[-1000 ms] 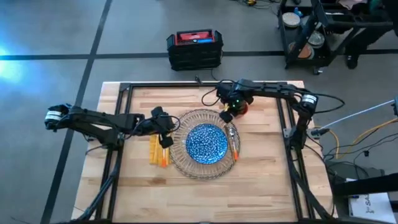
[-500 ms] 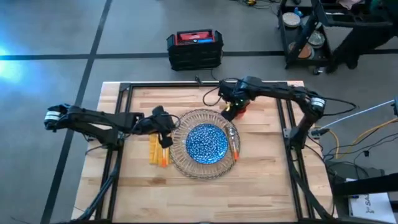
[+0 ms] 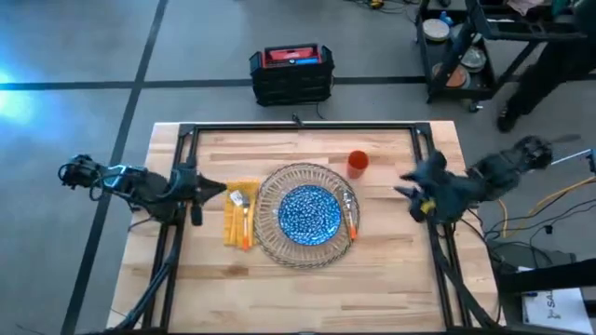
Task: Set table place
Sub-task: Return to Home Position
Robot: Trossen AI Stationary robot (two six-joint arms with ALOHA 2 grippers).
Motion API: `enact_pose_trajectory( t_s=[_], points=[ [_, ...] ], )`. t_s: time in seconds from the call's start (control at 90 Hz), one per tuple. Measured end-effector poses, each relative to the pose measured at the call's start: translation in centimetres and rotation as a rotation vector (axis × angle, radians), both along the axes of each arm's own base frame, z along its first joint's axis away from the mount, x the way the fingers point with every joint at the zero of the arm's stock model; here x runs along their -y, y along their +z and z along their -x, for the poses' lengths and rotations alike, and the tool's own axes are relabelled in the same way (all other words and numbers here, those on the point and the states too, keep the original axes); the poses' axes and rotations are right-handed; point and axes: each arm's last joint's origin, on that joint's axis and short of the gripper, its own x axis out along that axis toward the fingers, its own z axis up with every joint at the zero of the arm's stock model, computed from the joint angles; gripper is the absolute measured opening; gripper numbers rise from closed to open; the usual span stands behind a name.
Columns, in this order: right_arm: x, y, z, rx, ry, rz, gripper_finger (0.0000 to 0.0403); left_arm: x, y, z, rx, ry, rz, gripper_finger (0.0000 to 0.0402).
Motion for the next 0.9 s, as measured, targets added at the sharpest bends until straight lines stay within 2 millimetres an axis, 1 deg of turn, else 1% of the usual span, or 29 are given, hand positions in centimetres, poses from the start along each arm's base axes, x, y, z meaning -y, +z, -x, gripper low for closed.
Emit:
enact_pose_trajectory(
  t_s=[0.056,0.111,0.222,0.289,0.378,0.478,0.6,0.667,0.722,0.811,0.9],
  points=[
    [-0.4,-2.0,1.0,0.073,0.019,0.003,0.014,0.3,-1.8,-0.5,0.017,-0.022,0.014,0.002],
    [-0.7,-3.9,1.6,0.157,0.019,0.021,0.0132,0.6,-3.2,-1.1,0.058,-0.039,0.025,0.002],
    [-1.5,-7.3,2.0,0.315,0.005,0.108,0.0118,0.9,-6.0,-2.2,0.152,-0.047,0.011,0.002],
    [-1.8,-8.8,2.0,0.376,-0.013,0.156,0.0112,1.1,-6.9,-2.6,0.229,-0.05,-0.004,0.002],
    [-1.7,-9.8,2.0,0.404,-0.041,0.18,0.0106,1.1,-7.6,-2.7,0.322,-0.051,-0.029,0.002],
    [-1.6,-10.6,2.0,0.403,-0.047,0.176,0.0103,1.1,-7.4,-2.8,0.361,-0.035,-0.067,0.002],
    [-1.3,-11.5,2.3,0.344,-0.009,0.169,0.0104,0.9,-7.3,-2.9,0.313,0.034,-0.141,0.002],
    [-1.0,-12.0,2.5,0.323,0.011,0.173,0.0105,0.6,-7.0,-3.1,0.279,0.044,-0.181,0.0019],
    [-0.7,-12.4,2.6,0.318,0.023,0.148,0.0105,0.5,-6.6,-3.1,0.246,0.017,-0.188,0.0014],
    [-0.8,-11.8,2.7,0.34,0.079,0.101,0.0105,0.3,-5.7,-3.3,0.209,-0.062,-0.131,0.0003],
    [-0.7,-11.0,2.8,0.374,0.162,0.088,0.0105,0.2,-4.8,-3.3,0.182,-0.121,-0.093,0.0003]
  ],
)
